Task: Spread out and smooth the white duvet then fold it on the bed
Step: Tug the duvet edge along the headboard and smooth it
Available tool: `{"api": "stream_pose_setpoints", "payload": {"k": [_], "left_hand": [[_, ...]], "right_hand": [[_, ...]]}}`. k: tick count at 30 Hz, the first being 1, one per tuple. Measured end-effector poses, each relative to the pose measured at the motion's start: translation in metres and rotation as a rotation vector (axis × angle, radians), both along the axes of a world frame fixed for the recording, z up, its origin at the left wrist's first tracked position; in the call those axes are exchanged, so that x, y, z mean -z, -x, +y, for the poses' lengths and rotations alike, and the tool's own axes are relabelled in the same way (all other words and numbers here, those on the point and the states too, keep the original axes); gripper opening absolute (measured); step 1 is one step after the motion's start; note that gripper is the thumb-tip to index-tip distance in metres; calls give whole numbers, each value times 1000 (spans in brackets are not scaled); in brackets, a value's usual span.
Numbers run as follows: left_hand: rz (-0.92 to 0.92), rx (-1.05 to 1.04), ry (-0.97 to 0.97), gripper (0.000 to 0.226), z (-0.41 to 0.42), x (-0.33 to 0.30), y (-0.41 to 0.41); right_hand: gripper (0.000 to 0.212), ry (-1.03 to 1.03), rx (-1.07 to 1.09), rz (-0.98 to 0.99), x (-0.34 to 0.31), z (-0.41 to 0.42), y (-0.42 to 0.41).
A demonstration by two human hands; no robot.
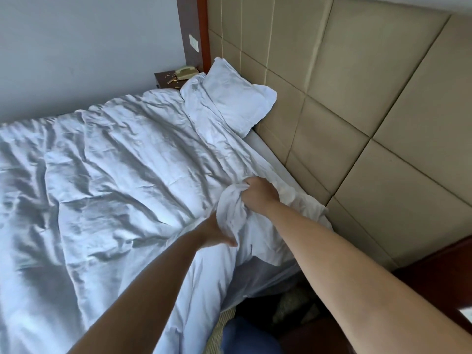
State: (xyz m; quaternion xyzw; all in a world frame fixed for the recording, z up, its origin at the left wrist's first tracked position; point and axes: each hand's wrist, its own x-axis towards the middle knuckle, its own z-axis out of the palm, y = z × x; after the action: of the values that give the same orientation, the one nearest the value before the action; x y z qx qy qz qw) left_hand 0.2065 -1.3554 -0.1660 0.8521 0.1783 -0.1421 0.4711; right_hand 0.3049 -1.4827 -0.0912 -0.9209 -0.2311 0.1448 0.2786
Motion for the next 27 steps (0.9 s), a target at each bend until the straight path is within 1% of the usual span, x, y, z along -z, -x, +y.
{"api": "stream_pose_setpoints", "payload": {"k": [1, 2, 3, 5, 6, 7, 8, 9, 10, 11, 12, 14, 15, 16, 18, 19, 21, 22, 23, 24, 25, 26, 27], "left_hand": [[-13, -50, -21, 98, 0, 5, 7], [-23, -77, -70, 95, 0, 7, 14], [-8, -66, -165, 86, 1, 5, 19], [51, 34, -350, 59, 1, -3, 26], [69, 64, -350, 47, 0, -8, 29], [71, 65, -288, 36, -1, -10, 30], [71, 40, -195, 28, -1, -12, 32], [82, -10, -99, 23, -1, -11, 35], [84, -69, -22, 23, 1, -11, 38], [91, -121, 24, 26, 4, -8, 42], [103, -161, 57, 27, 8, -7, 46], [120, -192, 67, 28, 13, -4, 51], [139, -191, 57, 29, 15, -3, 52], [159, -184, 48, 28, 17, -1, 53], [225, -151, 46, 22, 20, 3, 57], [265, -135, 67, 19, 19, 3, 59], [353, -108, 107, 25, 16, -2, 66], [392, -94, 116, 30, 14, -3, 68], [415, -77, 120, 37, 12, -5, 71], [420, -64, 112, 45, 10, -5, 73], [396, -52, 99, 49, 7, -6, 77], [345, -58, 85, 50, 5, -6, 81], [289, -72, 85, 47, 4, -6, 85]], "right_hand": [[30, -19, 5, -20, -2, 2, 7], [29, -14, 1, -44, -1, 4, 12], [28, 5, -15, -81, 0, 4, 17], [26, 73, -43, -148, 4, 2, 26], [23, 106, -42, -154, 6, 1, 29], [17, 133, -34, -135, 7, -1, 31], [19, 154, -28, -94, 8, -3, 32], [38, 183, -40, -24, 11, -6, 34], [60, 215, -87, 62, 15, -9, 37], [80, 256, -155, 126, 19, -10, 41], [94, 298, -227, 161, 24, -9, 48], [112, 394, -352, 157, 35, -6, 61], [116, 445, -409, 117, 41, -4, 67], [116, 477, -450, 70, 46, -2, 72], [108, 474, -485, -8, 53, -1, 79], [108, 450, -490, -20, 54, -1, 81], [110, 397, -483, 15, 53, -1, 86], [101, 383, -476, 33, 53, 0, 88], [81, 381, -459, 39, 53, 0, 90], [58, 385, -432, 25, 53, 0, 90], [41, 379, -389, 8, 51, -1, 91], [35, 351, -339, -4, 48, -2, 93], [36, 327, -294, -6, 44, -3, 96]]}}
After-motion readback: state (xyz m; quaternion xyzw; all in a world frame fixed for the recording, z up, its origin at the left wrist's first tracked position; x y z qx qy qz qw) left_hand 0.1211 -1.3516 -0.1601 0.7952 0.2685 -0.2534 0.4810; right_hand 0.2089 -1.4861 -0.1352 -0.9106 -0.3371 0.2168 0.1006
